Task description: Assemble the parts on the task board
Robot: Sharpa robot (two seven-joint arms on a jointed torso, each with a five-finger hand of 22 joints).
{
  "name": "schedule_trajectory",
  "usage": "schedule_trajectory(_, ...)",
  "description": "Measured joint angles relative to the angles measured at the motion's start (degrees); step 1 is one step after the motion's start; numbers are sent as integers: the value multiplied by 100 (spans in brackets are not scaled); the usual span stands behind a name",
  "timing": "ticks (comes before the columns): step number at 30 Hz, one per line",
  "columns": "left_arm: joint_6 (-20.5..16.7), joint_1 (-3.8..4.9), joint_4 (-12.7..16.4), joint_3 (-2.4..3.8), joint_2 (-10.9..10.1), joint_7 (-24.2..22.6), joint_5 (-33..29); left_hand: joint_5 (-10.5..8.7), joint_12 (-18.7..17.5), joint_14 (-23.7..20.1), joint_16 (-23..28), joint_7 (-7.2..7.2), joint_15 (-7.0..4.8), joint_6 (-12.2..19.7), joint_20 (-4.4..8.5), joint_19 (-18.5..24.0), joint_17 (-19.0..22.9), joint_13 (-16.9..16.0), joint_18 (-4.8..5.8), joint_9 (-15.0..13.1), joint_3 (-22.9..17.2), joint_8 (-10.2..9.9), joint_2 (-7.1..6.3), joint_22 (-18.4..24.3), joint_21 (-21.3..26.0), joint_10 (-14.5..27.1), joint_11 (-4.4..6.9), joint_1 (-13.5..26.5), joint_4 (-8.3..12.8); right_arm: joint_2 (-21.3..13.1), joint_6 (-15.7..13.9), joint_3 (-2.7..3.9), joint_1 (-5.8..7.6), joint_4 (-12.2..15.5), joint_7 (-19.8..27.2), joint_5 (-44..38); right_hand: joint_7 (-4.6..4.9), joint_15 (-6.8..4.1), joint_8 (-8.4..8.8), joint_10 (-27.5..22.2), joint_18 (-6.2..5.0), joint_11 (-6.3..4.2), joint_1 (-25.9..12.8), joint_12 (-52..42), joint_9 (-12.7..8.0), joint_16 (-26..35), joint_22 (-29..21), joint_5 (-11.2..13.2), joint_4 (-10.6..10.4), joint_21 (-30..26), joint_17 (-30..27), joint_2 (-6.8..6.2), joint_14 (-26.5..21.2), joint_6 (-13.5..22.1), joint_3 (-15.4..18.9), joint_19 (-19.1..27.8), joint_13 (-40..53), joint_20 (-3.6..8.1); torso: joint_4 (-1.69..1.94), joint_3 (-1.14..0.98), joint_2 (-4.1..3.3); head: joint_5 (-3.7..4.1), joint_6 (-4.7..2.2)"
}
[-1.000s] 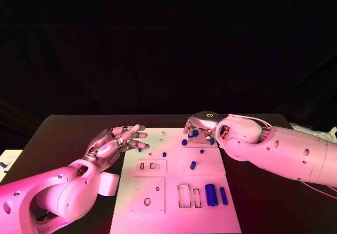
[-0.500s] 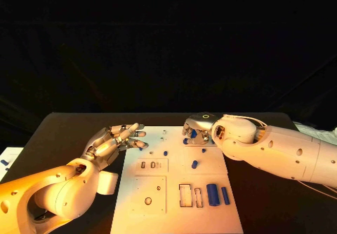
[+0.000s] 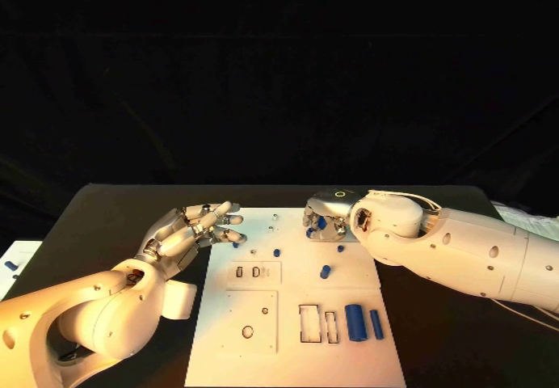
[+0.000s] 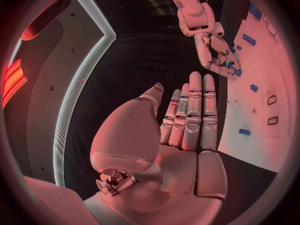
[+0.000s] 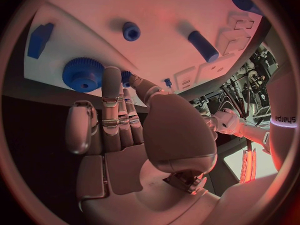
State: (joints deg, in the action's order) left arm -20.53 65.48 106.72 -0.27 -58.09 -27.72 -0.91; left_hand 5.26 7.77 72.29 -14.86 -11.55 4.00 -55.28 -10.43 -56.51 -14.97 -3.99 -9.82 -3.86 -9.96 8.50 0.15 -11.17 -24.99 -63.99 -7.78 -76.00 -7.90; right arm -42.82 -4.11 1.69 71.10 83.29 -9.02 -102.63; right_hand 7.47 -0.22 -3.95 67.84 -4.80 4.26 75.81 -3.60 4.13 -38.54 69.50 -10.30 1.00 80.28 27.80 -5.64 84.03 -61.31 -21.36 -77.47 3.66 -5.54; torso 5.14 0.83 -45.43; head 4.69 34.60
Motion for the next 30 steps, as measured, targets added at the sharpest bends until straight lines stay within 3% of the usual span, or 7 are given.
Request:
schedule_trajectory(12, 0, 14, 3, 0, -10, 15, -1, 0, 0, 0, 0, 0, 0, 0, 0, 0, -7, 0, 0, 5, 17, -14, 0, 0, 0, 0, 0, 0, 16, 48, 130, -2, -7, -73, 15, 0, -14, -42, 0, 128, 0, -36, 83, 0, 16, -385, 276, 2, -53, 151, 296, 83, -1, -96, -136, -103, 5, 0, 26, 5, -16, 8, 4)
schedule_trajectory(14, 0, 14, 3, 0, -13, 16, -2, 0, 0, 0, 0, 0, 0, 0, 0, 0, -7, 0, 0, 4, 16, -14, 0, 0, 0, 0, 0, 0, 16, 57, 135, 2, -7, -88, 19, 0, -32, -42, 1, 137, 84, -26, 90, 0, 15, -437, 304, 34, -76, 181, 332, 90, -1, -114, -159, -123, 4, 20, 34, 7, -19, 10, 8)
schedule_trajectory(20, 0, 15, 3, 0, -20, 18, -2, 0, 0, 0, 0, 0, 0, 0, 0, 0, -11, -1, 0, 4, 17, -14, 0, 0, 0, 0, 0, 0, 16, 67, 112, 5, -6, -96, 32, -6, -45, -42, 5, 233, 88, -58, 137, 13, 27, -660, 436, 116, -86, 253, 529, 137, -1, -221, -242, -193, 13, 29, 45, 13, -24, 1, 13)
schedule_trajectory(25, 0, 15, 3, 0, -22, 20, -2, 0, 0, 0, 0, 0, 0, 0, 21, -21, -19, -1, 1, 4, 16, -14, 0, 0, 0, 0, 0, 0, 16, 23, -69, -4, -43, -7, 46, -26, -59, -55, -47, 354, 87, -97, 162, -2, 67, -958, 545, 204, -101, 359, 805, 161, -13, -345, -298, -298, 22, 32, 52, 15, -30, 0, 2)
schedule_trajectory(30, 0, 16, 0, 0, -27, 22, -3, 0, 0, 0, 0, 0, 0, 0, 21, -21, -19, -1, 0, 4, 16, -14, 0, 1, 0, 0, 0, 0, 16, -28, -466, 16, -55, 123, 45, -34, -60, -63, -47, 373, 87, -78, 182, -2, 87, -991, 545, 225, -108, 369, 835, 181, -21, -350, -333, -328, 23, 40, 60, 19, -34, 5, -20)
